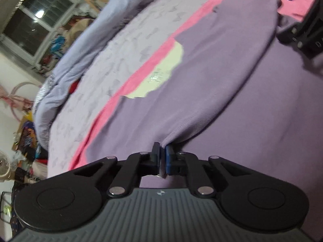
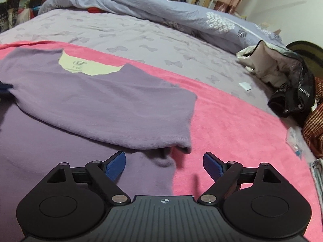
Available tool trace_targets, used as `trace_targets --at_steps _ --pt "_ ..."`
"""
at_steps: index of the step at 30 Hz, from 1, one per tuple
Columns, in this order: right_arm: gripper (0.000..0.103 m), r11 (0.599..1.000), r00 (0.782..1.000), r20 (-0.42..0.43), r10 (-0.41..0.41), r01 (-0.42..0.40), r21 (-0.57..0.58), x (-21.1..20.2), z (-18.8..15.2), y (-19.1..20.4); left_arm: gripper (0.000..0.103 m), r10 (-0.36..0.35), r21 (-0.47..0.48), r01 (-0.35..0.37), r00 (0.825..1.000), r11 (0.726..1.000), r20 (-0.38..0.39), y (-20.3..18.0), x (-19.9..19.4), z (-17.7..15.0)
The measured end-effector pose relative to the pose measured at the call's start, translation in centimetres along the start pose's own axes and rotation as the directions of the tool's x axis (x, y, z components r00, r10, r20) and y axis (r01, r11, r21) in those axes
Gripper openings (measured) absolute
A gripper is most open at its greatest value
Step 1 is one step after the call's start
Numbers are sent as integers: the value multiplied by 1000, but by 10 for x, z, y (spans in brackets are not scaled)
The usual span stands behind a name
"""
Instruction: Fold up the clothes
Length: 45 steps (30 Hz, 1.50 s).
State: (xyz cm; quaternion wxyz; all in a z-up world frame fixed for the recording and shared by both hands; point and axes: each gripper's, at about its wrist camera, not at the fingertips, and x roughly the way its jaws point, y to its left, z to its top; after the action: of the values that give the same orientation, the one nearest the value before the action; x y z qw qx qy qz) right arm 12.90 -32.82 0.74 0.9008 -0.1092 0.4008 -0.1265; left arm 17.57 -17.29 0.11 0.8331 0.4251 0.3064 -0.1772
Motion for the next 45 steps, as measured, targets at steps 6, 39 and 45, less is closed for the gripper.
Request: trace_targets --at_steps 6,39,45 --pt "86 1000 999 27 -28 29 -7 9 4 4 4 102 -185 -112 993 976 -65 46 4 2" --pt "98 995 994 -92 65 -58 78 -5 17 -76 49 -93 -320 37 983 947 -160 76 34 -25" --pt "98 993 993 -8 116 -116 -23 21 57 -10 50 -146 -356 98 983 929 -112 85 55 -11"
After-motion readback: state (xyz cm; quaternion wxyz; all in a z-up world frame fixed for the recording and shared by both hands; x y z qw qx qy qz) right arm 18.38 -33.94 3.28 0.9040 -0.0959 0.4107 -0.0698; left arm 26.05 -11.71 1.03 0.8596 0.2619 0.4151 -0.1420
